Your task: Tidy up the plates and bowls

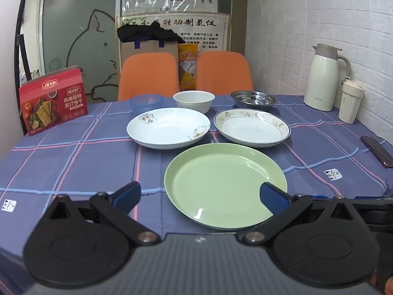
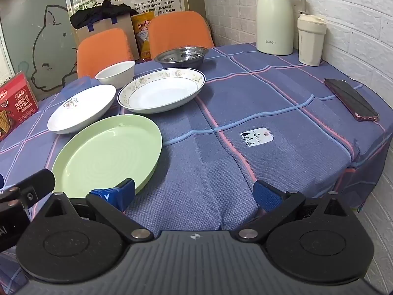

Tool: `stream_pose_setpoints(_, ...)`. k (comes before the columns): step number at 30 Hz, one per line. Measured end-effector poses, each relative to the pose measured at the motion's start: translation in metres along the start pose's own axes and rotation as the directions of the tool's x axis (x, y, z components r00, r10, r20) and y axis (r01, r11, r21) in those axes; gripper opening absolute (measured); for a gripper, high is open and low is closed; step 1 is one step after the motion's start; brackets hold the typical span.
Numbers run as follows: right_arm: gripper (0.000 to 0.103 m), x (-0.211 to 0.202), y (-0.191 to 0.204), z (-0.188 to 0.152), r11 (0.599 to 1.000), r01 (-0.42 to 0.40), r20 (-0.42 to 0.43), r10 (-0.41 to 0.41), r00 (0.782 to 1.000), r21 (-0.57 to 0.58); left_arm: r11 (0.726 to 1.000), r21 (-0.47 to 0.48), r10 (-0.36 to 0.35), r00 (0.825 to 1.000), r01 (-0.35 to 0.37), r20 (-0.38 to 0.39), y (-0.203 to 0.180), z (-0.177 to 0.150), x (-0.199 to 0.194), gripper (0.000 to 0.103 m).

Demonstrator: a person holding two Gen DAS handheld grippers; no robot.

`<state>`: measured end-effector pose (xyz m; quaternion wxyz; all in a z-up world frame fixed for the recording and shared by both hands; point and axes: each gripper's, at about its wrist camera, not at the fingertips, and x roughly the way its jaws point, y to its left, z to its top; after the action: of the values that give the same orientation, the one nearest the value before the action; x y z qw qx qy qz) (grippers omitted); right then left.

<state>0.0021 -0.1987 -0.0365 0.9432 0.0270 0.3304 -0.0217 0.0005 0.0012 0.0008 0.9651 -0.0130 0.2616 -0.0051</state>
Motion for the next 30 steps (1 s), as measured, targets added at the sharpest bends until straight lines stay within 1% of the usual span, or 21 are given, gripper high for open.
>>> stream_pose_setpoints(4, 0.09, 0.0003, 0.0, 0.0017, 1.0, 0.0, -0.013, 0.0, 1.0, -0.008, 1.0, 0.001, 0.0, 1.0, 0.0, 0.006, 0.0032, 0.0007, -0.0002, 0.103)
stream_pose_setpoints(5, 0.09, -0.0035, 0.0026, -0.0015, 1.0, 0.001, 0.007, -0.001, 1.0, -0.003, 1.0, 0.001, 0.002, 1.0, -0.002, 0.007, 0.0044, 0.0008, -0.0001, 0.103)
stream_pose_setpoints(6, 0.09, 0.0009, 0.0021, 0.0007, 1.0, -0.005, -0.019, 0.005, 1.0, 0.006, 1.0, 0.011, 0.003, 1.0, -0.003, 0.005, 0.0005, -0.0006, -0.0006, 0.103)
stream_pose_setpoints(9, 0.09, 0.001, 0.0013, 0.0002, 1.0, -0.009, -0.006, 0.009, 1.0, 0.003, 1.0, 0.014, 0.003, 1.0, -0.003, 0.005, 0.0005, -0.0025, -0.0009, 0.103)
stream_pose_setpoints(15, 0.09, 0.0004, 0.0011, 0.0006, 1.0, -0.012, -0.006, 0.012, 1.0, -0.003, 1.0, 0.015, 0.001, 1.0, -0.001, 0.002, 0.0072, -0.0008, -0.0003, 0.103)
stream_pose_setpoints(16, 0.09, 0.0007, 0.0012, 0.0006, 1.0, -0.011, -0.006, 0.011, 1.0, -0.003, 1.0, 0.021, 0.006, 1.0, -0.006, -0.001, -0.0014, -0.001, 0.0019, 0.103)
stream_pose_setpoints(30, 0.09, 0.0015, 0.0021, -0.0003, 1.0, -0.012, -0.008, 0.012, 1.0, -0.008, 1.0, 0.002, 0.004, 1.0, -0.004, -0.022, 0.0035, -0.0011, 0.0067, 0.103)
